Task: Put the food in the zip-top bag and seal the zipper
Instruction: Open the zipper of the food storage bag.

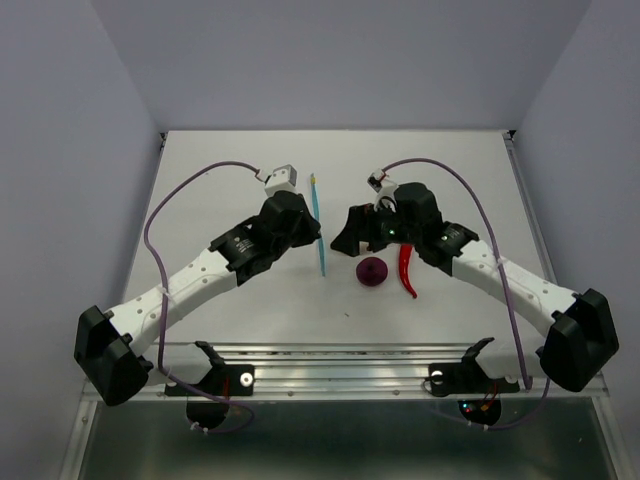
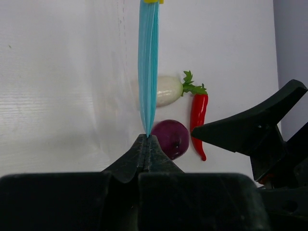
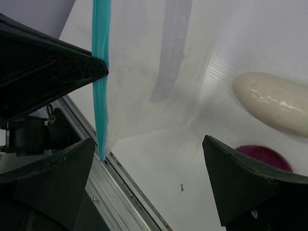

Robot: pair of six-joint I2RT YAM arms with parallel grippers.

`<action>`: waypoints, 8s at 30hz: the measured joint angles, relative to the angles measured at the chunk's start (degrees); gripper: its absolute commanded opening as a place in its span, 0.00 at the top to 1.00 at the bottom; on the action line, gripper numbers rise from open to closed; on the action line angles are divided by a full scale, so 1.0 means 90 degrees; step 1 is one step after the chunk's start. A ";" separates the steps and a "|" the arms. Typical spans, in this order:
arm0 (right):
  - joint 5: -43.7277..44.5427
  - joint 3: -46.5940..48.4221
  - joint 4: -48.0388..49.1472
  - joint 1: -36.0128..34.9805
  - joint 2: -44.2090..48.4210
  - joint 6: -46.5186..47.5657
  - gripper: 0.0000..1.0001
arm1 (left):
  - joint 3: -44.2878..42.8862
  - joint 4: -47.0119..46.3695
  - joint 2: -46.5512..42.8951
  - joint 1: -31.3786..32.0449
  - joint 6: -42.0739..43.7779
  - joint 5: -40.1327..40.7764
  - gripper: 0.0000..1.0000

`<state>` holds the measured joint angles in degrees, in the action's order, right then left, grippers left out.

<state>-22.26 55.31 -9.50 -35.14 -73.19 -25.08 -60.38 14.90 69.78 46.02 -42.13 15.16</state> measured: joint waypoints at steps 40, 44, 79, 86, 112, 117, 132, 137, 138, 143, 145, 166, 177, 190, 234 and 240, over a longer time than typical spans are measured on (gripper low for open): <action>0.1996 0.0889 -0.0452 -0.0940 -0.0743 0.0053 0.04 | 0.0182 -0.0061 0.0007 -0.0002 -0.0350 0.0032 1.00; 0.2028 0.0889 -0.0476 -0.0940 -0.0758 0.0066 0.09 | 0.0182 -0.0061 0.0007 -0.0002 -0.0357 0.0027 1.00; 0.1528 0.1061 -0.0529 -0.0942 -0.1137 -0.0090 0.35 | 0.0296 -0.0107 0.0049 -0.0002 -0.0716 0.0168 1.00; 0.1345 0.1100 -0.0413 -0.0996 -0.1319 -0.0245 0.47 | 0.0340 -0.0104 0.0049 -0.0002 -0.0899 0.0274 1.00; 0.0918 0.1100 -0.0172 -0.1078 -0.1518 -0.0556 0.73 | 0.0520 -0.0296 0.0012 -0.0002 -0.1292 0.0279 1.00; 0.0901 0.1100 -0.0131 -0.1083 -0.1542 -0.0651 0.99 | 0.0588 -0.0323 0.0010 0.0000 -0.1379 0.0284 1.00; 0.1819 0.1098 -0.0182 -0.1124 -0.1455 -0.0692 0.99 | 0.0571 0.0024 -0.0061 0.0000 -0.1093 0.0340 0.25; 0.1948 0.1098 -0.0189 -0.1124 -0.1452 -0.0692 0.99 | 0.0568 0.0104 -0.0250 0.0005 -0.0896 0.0316 0.26; 0.1948 0.1098 -0.0189 -0.1124 -0.1452 -0.0690 0.99 | 0.0571 0.0102 -0.0279 0.0005 -0.0862 0.0318 0.26; 0.1931 0.1098 -0.0202 -0.1124 -0.1452 -0.0665 0.99 | 0.0571 0.0100 -0.0301 0.0005 -0.0605 0.0255 0.25; 0.1875 0.1100 -0.0209 -0.1124 -0.1452 -0.0614 0.99 | 0.0568 0.0083 -0.0301 0.0005 -0.0512 0.0226 0.25; 0.1307 0.1112 -0.0454 -0.1124 -0.1452 -0.0182 0.99 | 0.0316 0.0051 0.0503 0.0005 -0.0250 0.0573 0.29; 0.1474 0.1156 -0.0522 -0.1124 -0.1372 -0.0182 0.99 | 0.0265 0.0211 0.0590 0.0005 -0.0374 0.0850 0.30; 0.1659 0.1197 -0.0789 -0.1124 -0.1370 -0.0100 0.99 | 0.0262 0.0204 0.0998 0.0002 -0.0442 0.0840 0.82; 0.2851 0.1280 -0.1554 -0.0406 -0.1566 -0.0478 0.84 | -0.0967 0.0755 0.1678 -0.0126 0.0709 0.1059 1.00; 0.2550 0.1282 -0.1462 -0.0396 -0.1566 -0.0398 0.44 | -0.0976 0.0763 0.1957 -0.0126 0.0845 0.1088 1.00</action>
<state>0.69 66.85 -22.65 -38.70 -87.29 -28.67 -69.17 21.76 87.39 44.88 -34.52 24.95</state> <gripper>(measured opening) 0.486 0.041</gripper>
